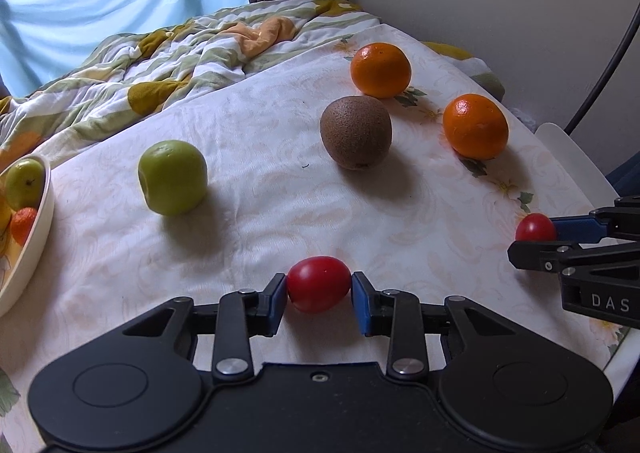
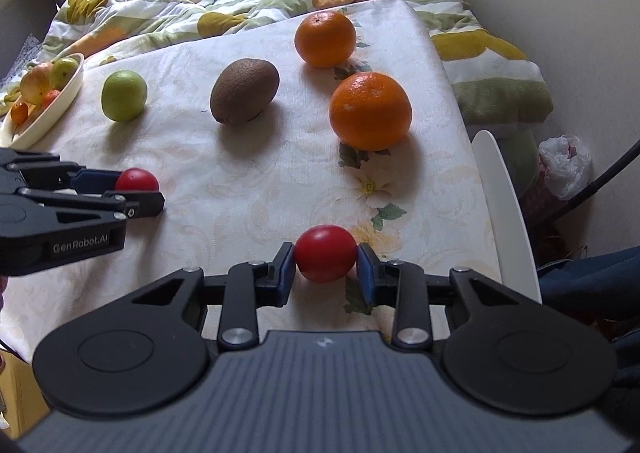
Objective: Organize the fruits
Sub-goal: 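Grasp another red cherry tomato with the right gripper, then carry both cherry tomatoes toward the white bowl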
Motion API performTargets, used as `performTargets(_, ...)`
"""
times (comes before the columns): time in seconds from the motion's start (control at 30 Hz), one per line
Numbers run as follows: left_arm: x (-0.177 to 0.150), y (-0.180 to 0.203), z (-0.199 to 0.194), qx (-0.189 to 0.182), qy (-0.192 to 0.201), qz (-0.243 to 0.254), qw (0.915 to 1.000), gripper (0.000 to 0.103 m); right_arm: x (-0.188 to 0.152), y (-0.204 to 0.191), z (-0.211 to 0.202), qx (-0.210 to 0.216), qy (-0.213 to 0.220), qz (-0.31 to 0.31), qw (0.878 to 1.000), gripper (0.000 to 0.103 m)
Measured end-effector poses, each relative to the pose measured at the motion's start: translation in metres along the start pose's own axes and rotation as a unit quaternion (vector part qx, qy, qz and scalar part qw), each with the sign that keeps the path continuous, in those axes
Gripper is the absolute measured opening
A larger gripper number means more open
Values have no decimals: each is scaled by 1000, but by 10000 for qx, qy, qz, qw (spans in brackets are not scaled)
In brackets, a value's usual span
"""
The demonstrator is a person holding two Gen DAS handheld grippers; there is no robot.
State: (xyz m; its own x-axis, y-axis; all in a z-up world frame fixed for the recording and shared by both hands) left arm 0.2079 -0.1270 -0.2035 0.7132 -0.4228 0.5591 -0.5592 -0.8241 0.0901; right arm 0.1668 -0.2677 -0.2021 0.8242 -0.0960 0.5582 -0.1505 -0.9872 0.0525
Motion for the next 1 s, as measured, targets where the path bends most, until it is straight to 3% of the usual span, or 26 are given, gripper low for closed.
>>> performTargets(0.5,-5,11,-72,171,618,-574,9963,38,14,-15,-52,270,439,-373,9980,48)
performTargets(0.77,-10,0,-119,554,1037,-1121,9867,38,23,-43,-81,675,614,-604,9940,48)
performTargets(1.0,-19,-37,-156,1024,1318,-1553,9737,38,36,-80,-96,1038,790,-1089,9855,48)
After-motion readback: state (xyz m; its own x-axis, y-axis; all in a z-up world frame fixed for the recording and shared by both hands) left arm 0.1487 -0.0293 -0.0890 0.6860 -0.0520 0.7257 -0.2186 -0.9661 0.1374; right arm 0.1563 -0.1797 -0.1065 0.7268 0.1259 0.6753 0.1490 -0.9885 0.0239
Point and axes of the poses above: each gripper's, at about its wrist camera, not at the fingertips, and z roughly the way its jaws point, y to its right, x to its top, the point moved 10 cm from there along z, roughly the way its jaws point, and after that the axes turned 9 degrees about -x, right-handed, at the moved point
